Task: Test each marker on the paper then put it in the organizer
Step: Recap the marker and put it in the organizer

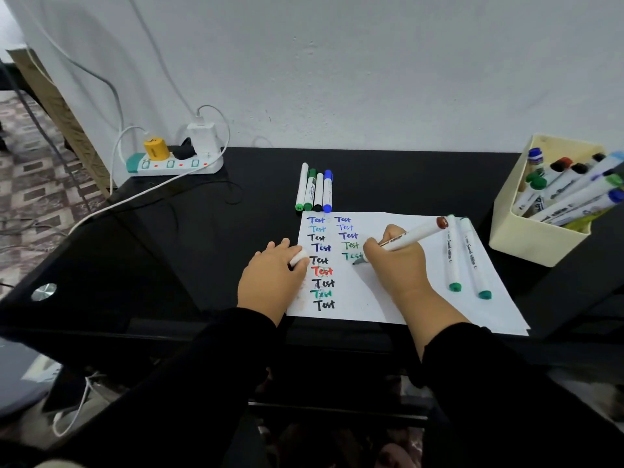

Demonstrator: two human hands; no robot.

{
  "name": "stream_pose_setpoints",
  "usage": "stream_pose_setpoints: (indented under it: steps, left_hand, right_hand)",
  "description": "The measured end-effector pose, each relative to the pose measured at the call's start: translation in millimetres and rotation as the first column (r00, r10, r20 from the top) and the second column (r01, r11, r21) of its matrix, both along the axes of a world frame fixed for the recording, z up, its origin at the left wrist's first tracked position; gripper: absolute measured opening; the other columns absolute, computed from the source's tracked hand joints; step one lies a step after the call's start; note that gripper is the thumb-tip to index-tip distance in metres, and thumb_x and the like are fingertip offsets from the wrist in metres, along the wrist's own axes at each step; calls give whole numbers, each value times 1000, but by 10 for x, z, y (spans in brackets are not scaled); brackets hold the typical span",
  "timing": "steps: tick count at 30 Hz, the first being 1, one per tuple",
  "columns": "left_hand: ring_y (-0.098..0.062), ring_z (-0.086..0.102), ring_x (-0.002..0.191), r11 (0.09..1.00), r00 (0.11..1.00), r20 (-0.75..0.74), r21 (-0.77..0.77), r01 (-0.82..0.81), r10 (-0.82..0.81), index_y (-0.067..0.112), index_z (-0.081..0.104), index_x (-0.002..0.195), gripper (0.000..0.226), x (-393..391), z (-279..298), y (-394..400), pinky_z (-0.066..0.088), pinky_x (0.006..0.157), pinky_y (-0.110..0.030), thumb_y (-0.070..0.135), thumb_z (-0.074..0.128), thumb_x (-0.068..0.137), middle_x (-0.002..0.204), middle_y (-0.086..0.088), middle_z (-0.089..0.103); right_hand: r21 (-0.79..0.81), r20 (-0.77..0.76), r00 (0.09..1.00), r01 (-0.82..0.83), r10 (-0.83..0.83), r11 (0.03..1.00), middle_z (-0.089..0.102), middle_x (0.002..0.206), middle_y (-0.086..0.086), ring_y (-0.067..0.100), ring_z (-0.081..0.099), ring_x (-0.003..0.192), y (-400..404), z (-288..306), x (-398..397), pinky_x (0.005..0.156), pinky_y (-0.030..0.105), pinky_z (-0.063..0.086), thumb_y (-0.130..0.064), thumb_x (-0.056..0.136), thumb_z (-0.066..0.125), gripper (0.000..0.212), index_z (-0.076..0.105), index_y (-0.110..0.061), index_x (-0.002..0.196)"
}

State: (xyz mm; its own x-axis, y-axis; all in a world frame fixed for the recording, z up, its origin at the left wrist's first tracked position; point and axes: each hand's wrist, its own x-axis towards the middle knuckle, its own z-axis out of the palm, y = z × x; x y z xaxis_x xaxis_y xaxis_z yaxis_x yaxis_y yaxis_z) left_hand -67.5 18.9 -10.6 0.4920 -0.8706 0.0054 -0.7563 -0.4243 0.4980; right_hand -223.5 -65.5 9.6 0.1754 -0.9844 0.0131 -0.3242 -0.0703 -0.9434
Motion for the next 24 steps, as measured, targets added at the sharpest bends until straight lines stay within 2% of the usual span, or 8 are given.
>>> stream_pose_setpoints:
  steps: [2,8,24]
  left_hand:
    - [-14,17,144,1000,1000,-1,0,2,-2,28,46,137,41,-2,9,1,9,117,-33,38,40,98,153,5,27]
    - [-16,17,144,1000,1000,9,8,9,-9,27,48,136,40,-7,18,-1,11,117,-35,38,40,98,153,4,28]
    - [-18,16,144,999,1000,9,21,24,-24,26,46,138,42,12,9,-9,11,118,-37,39,39,98,154,3,27]
  right_hand:
    - [11,18,1000,-5,5,1000,29,56,-1,12,29,51,7,9,-1,49,20,26,-13,87,56,40,25,-17,61]
    - [-20,-23,998,-51,50,999,29,56,0,12,29,51,38,30,-15,52,23,27,-7,84,55,39,26,-16,59]
    - [-30,-15,999,46,-46,999,30,54,-1,12,28,50,51,50,-24,48,21,26,-7,85,51,38,25,-16,60]
